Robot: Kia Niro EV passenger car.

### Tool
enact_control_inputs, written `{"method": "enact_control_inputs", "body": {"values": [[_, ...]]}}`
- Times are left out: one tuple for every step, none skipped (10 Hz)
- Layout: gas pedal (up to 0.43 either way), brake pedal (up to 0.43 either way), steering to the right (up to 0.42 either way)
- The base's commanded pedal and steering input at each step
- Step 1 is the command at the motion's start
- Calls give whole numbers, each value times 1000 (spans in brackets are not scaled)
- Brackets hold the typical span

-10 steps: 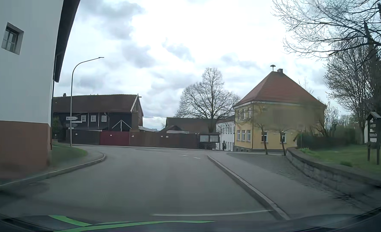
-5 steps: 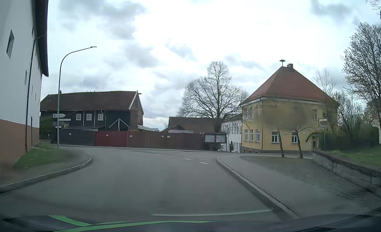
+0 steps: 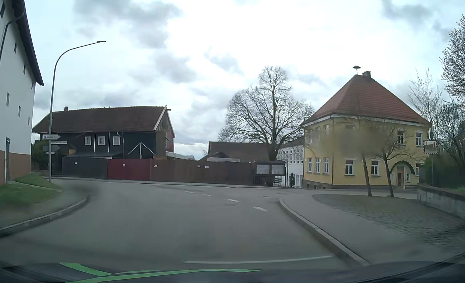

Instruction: Follow the waypoints while adhering to traffic rules and regulations

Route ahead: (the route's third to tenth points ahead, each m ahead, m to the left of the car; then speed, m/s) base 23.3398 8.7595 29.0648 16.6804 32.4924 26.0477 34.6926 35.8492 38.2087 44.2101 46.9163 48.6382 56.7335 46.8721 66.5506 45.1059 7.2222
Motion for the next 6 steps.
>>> {"method": "enact_control_inputs", "body": {"values": [[20, 0, -20], [20, 0, -30], [20, 0, -35], [20, 0, -42], [20, 0, -47], [20, 0, -53]]}}
